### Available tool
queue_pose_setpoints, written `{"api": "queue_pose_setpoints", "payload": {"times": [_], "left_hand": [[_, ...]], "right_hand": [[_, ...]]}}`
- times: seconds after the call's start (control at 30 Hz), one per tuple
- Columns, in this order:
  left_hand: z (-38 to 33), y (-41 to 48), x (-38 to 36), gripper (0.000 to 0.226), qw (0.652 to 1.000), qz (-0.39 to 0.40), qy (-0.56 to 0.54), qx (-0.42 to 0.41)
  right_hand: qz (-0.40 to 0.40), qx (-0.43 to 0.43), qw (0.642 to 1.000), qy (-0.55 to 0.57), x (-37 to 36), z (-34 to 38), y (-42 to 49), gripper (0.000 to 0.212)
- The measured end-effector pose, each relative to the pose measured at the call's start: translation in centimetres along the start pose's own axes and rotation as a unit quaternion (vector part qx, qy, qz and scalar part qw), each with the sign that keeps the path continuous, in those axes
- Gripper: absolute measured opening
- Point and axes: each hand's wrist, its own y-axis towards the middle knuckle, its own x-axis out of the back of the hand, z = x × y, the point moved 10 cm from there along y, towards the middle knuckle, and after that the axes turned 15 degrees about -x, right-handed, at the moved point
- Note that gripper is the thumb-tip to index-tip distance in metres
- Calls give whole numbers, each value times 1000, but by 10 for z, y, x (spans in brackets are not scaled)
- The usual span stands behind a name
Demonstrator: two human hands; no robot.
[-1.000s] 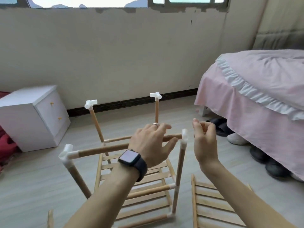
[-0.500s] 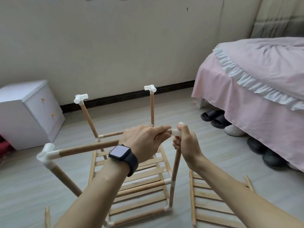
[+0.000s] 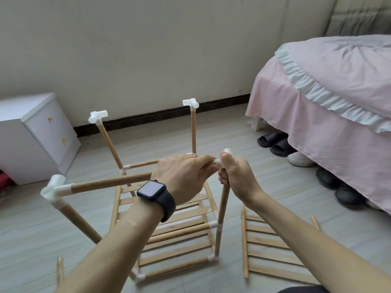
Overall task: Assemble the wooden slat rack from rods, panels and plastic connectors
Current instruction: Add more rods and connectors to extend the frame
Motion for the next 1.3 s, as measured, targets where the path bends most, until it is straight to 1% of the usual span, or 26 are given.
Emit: {"api": "queue_pose_setpoints", "payload": {"times": [0.1, 0.23, 0.37, 0.43, 0.5, 0.53, 0.57, 0.6, 0.63, 0.67, 0.7, 0.73, 0.77, 0.8, 0.83, 0.87, 0.9, 0.93, 0.97, 1.0, 1.03, 1.1, 1.2, 1.3], "left_hand": [[-6, 3, -3, 53, 1000, 6, 23, -9], [-11, 3, -1, 40, 999, -10, 33, -22], [-15, 4, 1, 37, 998, -19, 47, -33], [-14, 6, 2, 34, 999, -16, 19, -30], [-8, 2, 5, 38, 998, -9, -62, -15], [-1, -4, 12, 42, 995, -16, -103, -4], [9, -14, 22, 43, 992, -34, -119, 5], [22, -27, 37, 42, 993, -61, -103, 15], [39, -44, 53, 38, 994, -91, -59, 31], [59, -63, 68, 34, 992, -113, -2, 60], [81, -85, 81, 31, 986, -121, 50, 108], [105, -108, 89, 29, 976, -112, 85, 168], [128, -132, 92, 27, 963, -100, 95, 231], [148, -155, 90, 24, 950, -99, 70, 288], [163, -176, 82, 19, 935, -113, 5, 337], [173, -191, 70, 14, 910, -148, -105, 373], [176, -202, 53, 12, 864, -197, -236, 399], [177, -209, 38, 13, 807, -248, -343, 412], [176, -214, 27, 16, 760, -293, -402, 418], [175, -217, 23, 20, 737, -327, -419, 417], [177, -219, 21, 22, 731, -347, -415, 417], [182, -220, 20, 22, 729, -364, -401, 419], [189, -219, 16, 20, 723, -372, -403, 419], [190, -216, 14, 20, 725, -373, -405, 414]], "right_hand": [[13, 5, 1000, -11, -7, 1, 2, 39], [40, 13, 999, -19, -17, 3, 2, 33], [38, 19, 998, -41, -15, 3, 3, 40], [41, 19, 998, -39, -14, 4, 3, 44], [42, 20, 998, -38, -15, 5, 1, 51], [45, 18, 998, -36, -15, 5, 0, 53], [47, 13, 998, -35, -14, 5, 0, 52], [47, 9, 998, -35, -13, 4, 0, 50], [44, 5, 998, -34, -12, 4, 0, 50], [37, 3, 999, -29, -10, 4, 1, 49], [27, 0, 999, -21, -9, 4, 1, 49], [16, -2, 1000, -10, -8, 3, 0, 48], [6, -3, 1000, 2, -8, 3, 0, 48], [-2, -3, 1000, 10, -9, 1, 0, 50], [-10, -4, 1000, 12, -10, 1, 0, 52], [-17, -6, 1000, 11, -12, 0, 0, 52], [-23, -10, 1000, 13, -14, 0, 1, 51], [-28, -14, 999, 19, -14, 0, 1, 50], [-34, -17, 999, 26, -15, 1, 1, 48], [-40, -16, 999, 33, -14, 2, 0, 46], [-45, -13, 998, 36, -14, 3, 0, 43], [-52, -5, 998, 38, -14, 4, 1, 41], [-62, 3, 997, 38, -15, 4, 2, 38], [-66, 5, 997, 39, -14, 2, 5, 30]]}}
